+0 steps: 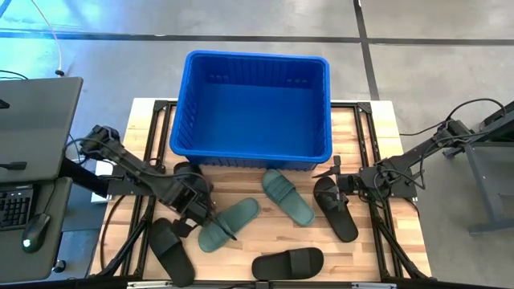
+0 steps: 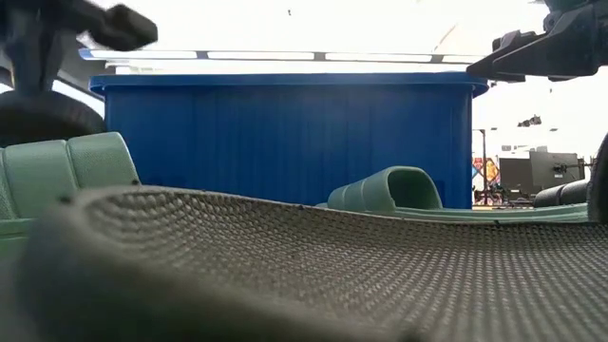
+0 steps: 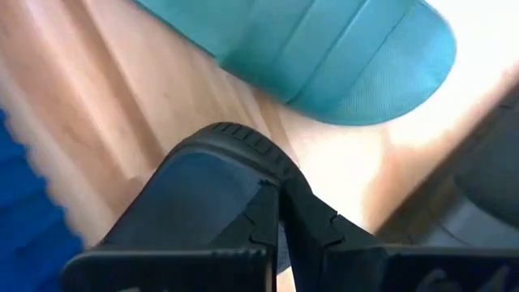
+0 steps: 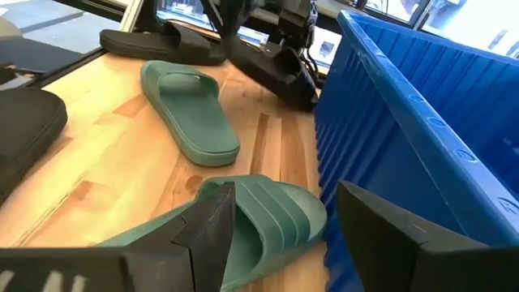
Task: Pick and place slides into bin
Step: Put the black slide into the blue container
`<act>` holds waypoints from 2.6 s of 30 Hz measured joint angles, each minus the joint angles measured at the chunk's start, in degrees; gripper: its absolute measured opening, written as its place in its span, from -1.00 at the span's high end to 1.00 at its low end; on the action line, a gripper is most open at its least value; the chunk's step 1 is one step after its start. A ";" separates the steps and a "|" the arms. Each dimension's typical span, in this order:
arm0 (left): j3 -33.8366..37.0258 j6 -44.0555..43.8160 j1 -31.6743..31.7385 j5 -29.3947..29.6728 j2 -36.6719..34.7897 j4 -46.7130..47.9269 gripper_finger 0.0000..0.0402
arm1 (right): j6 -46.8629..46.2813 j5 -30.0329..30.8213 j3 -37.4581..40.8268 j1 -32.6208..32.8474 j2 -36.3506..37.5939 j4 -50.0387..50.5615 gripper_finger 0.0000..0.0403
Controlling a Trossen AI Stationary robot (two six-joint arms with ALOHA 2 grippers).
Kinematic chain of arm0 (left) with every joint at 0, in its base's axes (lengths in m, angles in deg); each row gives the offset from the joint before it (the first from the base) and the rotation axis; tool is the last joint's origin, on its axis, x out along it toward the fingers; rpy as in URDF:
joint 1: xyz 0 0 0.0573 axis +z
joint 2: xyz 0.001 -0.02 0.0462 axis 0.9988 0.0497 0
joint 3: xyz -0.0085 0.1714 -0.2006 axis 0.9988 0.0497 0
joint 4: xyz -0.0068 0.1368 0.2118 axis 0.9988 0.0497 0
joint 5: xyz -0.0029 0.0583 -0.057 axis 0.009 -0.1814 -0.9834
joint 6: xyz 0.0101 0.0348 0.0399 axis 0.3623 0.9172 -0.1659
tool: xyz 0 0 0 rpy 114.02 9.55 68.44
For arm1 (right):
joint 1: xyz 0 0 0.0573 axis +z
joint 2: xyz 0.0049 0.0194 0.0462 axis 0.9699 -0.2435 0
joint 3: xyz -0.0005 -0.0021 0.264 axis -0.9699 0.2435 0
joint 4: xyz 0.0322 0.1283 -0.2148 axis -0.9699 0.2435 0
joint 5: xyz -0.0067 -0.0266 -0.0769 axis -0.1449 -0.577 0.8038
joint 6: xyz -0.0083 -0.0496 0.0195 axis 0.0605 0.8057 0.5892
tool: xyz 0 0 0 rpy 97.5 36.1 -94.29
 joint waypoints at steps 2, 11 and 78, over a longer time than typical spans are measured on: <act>-4.32 -0.16 -0.14 0.11 -0.06 3.81 1.00 | 0.00 -0.10 0.00 -0.01 0.00 0.19 -0.03; -27.83 2.76 -0.80 4.51 -0.20 11.31 1.00 | -0.30 -0.20 0.00 -0.01 0.00 0.13 -0.03; 1.53 41.67 1.89 17.43 3.76 -33.64 0.17 | -10.54 -2.86 0.00 0.01 -0.04 -3.16 -0.02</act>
